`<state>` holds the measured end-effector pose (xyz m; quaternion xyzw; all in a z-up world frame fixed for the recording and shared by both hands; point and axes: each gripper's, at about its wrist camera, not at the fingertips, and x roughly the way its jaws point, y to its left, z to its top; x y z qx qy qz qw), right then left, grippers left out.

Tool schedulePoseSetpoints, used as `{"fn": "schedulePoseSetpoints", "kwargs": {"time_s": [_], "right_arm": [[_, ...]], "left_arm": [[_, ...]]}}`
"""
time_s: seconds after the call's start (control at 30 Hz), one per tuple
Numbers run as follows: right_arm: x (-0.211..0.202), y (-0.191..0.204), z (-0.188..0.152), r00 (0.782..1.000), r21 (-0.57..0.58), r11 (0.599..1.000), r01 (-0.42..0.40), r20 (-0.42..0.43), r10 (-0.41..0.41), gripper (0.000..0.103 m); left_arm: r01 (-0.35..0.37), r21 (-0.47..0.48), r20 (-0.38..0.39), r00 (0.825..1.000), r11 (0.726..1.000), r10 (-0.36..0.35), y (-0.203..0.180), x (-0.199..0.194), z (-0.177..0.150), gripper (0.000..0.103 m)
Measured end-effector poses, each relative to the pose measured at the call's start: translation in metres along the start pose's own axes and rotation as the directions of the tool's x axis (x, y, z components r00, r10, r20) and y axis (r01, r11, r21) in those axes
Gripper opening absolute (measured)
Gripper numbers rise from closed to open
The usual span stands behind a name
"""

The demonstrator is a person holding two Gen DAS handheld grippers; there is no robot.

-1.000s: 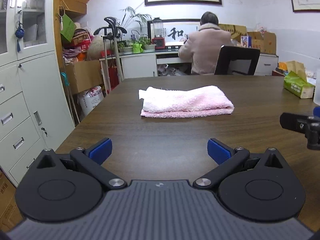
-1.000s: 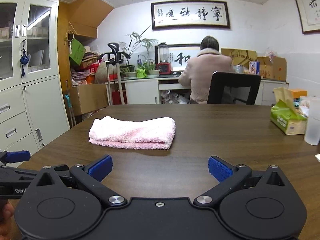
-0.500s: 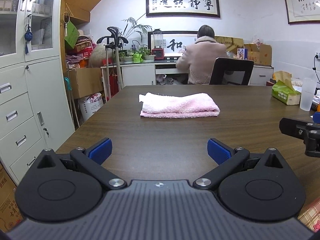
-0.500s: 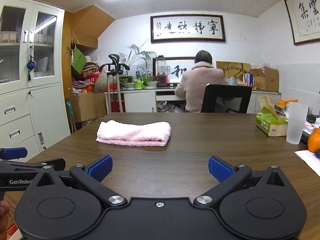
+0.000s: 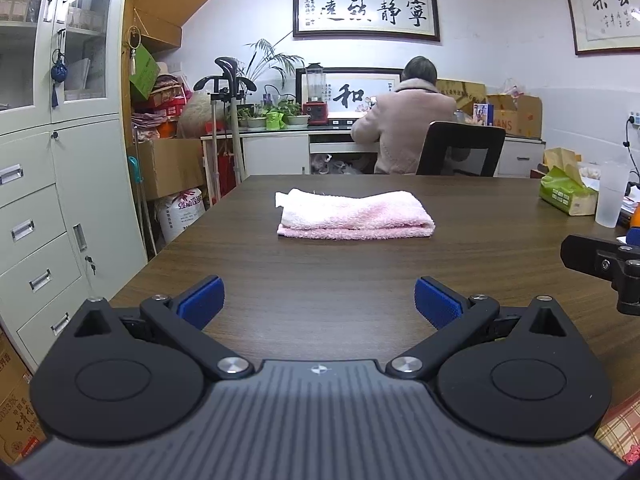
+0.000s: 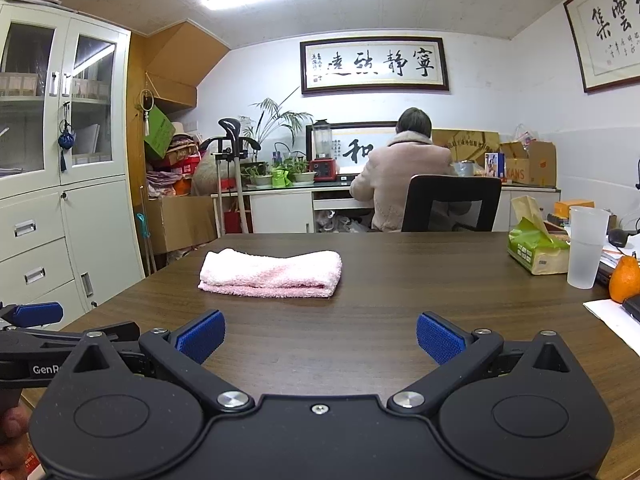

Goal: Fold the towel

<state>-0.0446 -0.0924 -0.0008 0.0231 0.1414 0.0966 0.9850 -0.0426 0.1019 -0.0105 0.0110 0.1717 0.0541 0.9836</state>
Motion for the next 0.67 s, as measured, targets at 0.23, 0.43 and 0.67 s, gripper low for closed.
{"fn": "schedulePoseSetpoints", "kwargs": {"time_s": [0.23,0.43,0.67], "right_arm": [[0.0028,0.0004,-0.0008,1.000,0.000,1.000,-0.007,-0.002,0.007,0.102],[0.0027,0.0000,-0.0015,1.000,-0.003,1.000,-0.005,-0.001,0.005,0.102],[0.0062,-0.0012,-0.0034,1.000,0.006,1.000,-0.002,-0.008,0.002,0.102]], "left_arm": [[0.005,-0.011,0.000,1.000,1.000,-0.005,0.0017,0.0006,-0.0012,0.103],[0.012,-0.023,0.010,1.000,1.000,-0.012,0.0035,-0.0009,-0.0014,0.103],[0.035,-0.009,0.010,0.999,0.999,-0.035,0.0063,-0.0003,-0.0029,0.103]]}}
